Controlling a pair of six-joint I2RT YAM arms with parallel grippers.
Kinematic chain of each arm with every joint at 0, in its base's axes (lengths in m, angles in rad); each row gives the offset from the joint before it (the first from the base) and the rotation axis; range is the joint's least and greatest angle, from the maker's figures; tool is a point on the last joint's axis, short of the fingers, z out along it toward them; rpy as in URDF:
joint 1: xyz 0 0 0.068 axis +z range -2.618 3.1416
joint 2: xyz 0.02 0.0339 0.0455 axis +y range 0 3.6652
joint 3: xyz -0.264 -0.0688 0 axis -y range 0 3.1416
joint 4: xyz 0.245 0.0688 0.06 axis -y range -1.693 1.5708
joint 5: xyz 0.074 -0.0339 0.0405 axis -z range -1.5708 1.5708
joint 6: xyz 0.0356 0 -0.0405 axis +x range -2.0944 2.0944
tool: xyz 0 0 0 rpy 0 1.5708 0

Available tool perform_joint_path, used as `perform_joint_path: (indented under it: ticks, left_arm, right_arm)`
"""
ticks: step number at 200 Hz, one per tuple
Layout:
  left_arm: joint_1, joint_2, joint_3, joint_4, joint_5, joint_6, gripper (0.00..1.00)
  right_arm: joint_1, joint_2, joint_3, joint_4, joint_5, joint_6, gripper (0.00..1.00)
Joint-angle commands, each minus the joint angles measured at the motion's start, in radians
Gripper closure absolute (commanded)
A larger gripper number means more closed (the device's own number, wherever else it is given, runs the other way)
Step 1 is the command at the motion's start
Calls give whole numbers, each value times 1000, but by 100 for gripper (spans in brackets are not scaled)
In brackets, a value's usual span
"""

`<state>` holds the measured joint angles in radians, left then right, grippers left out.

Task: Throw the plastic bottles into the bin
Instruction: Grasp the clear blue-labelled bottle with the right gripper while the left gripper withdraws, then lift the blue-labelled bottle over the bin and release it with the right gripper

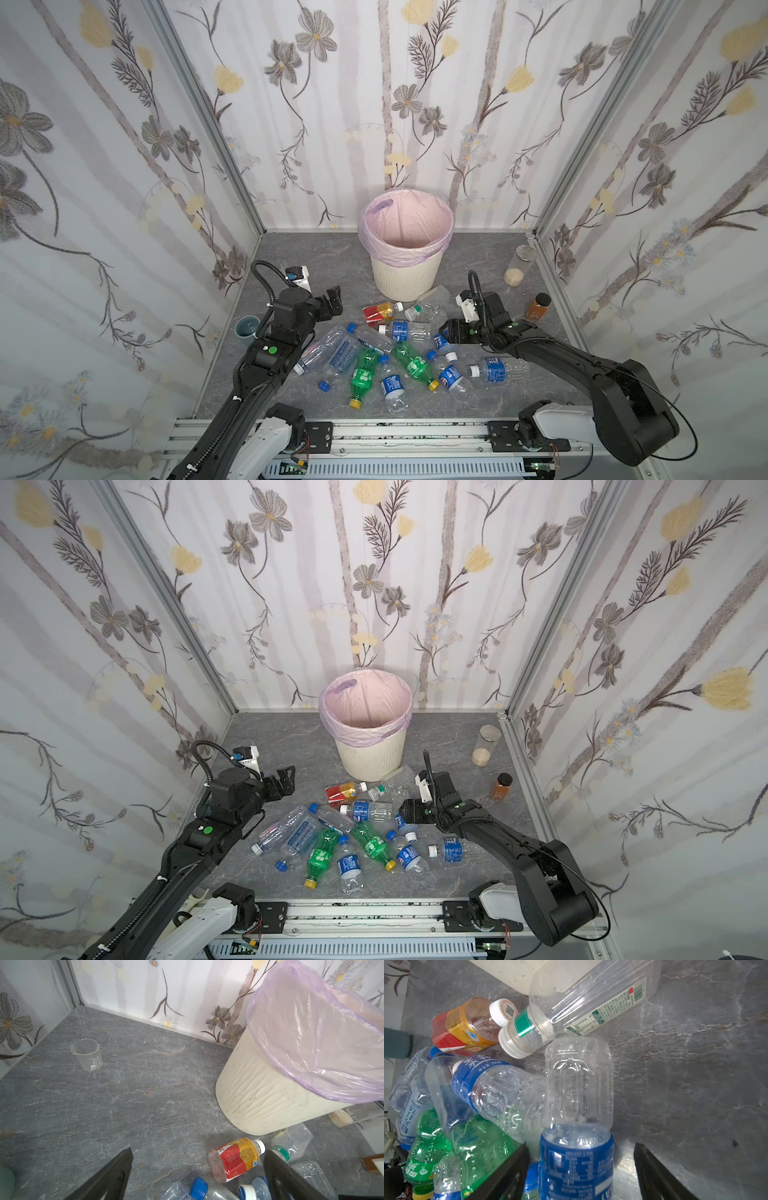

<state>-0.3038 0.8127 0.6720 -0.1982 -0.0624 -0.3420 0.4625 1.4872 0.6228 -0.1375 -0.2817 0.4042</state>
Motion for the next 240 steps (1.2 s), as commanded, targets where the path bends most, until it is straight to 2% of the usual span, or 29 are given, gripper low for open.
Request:
perform_joint_path:
  ticks: [1,34,74,91,109,162,200,218,240]
  left_arm:
    - [0,3,-3,16,16,-18,0]
    - [1,-6,-7,16,14,-18,0]
    - [2,-18,-15,16,13,-20,0]
    - [2,-17,-16,17,9,-25,0]
    - [2,-15,-12,17,12,-25,0]
    - [4,-25,-1,17,32,-4,0]
    - [7,-48,1,16,53,14,0]
    - [6,-45,-2,16,102,28,0]
    - [7,-41,1,16,134,32,0]
  right_arm:
    - [10,65,20,113,-6,22,20]
    - [11,155,32,166,33,38,24]
    - [11,194,29,190,57,42,29]
    - [10,176,22,200,60,43,40]
    - [11,88,-6,228,71,50,47]
    - [10,-382,-63,220,158,-23,49]
    - [11,-724,-90,351,102,-44,48]
    - [10,-727,-15,389,122,-64,46]
    - [12,-512,234,394,85,-90,48]
